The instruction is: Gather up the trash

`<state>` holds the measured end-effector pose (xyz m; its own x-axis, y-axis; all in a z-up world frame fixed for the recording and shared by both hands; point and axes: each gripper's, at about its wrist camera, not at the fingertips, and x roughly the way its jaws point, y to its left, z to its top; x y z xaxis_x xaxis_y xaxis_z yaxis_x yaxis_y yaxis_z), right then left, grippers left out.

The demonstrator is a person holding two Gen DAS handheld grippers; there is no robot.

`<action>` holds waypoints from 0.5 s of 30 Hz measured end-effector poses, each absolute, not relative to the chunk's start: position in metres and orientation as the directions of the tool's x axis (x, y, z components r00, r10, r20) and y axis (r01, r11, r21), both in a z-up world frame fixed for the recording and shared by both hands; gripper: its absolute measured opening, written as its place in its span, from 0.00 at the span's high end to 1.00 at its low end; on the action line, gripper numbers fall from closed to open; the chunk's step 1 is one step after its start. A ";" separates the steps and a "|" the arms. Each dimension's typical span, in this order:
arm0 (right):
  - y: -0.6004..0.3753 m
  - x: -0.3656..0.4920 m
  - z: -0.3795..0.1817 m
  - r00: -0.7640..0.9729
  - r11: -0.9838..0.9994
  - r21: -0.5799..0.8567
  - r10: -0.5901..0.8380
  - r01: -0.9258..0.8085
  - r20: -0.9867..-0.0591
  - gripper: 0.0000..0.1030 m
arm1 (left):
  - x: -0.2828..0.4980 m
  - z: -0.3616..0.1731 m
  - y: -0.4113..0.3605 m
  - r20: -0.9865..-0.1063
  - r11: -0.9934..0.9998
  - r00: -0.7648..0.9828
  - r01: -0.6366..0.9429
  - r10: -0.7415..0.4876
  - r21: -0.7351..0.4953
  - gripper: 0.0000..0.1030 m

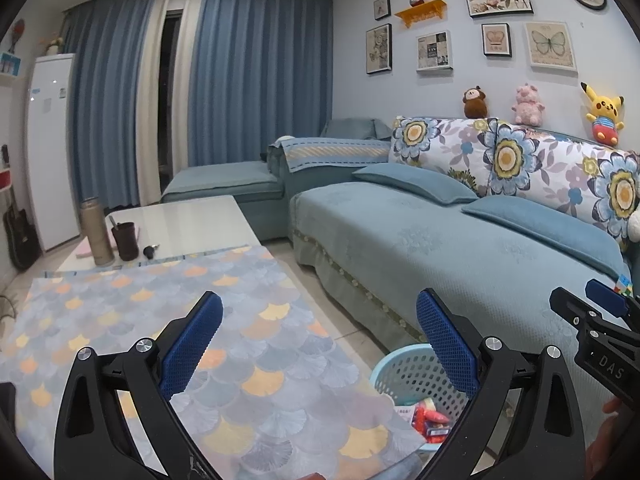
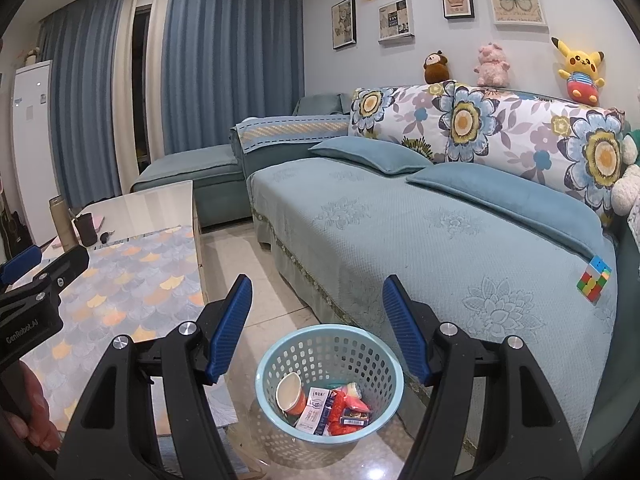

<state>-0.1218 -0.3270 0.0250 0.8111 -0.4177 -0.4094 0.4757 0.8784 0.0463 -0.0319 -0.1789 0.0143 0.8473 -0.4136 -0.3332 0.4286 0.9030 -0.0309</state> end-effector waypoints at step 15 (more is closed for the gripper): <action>-0.325 -0.124 0.027 0.812 0.878 0.047 -0.419 0.477 -0.405 0.38 | -0.036 0.022 -0.179 -0.327 0.906 0.853 0.422 -0.408 -0.030 0.08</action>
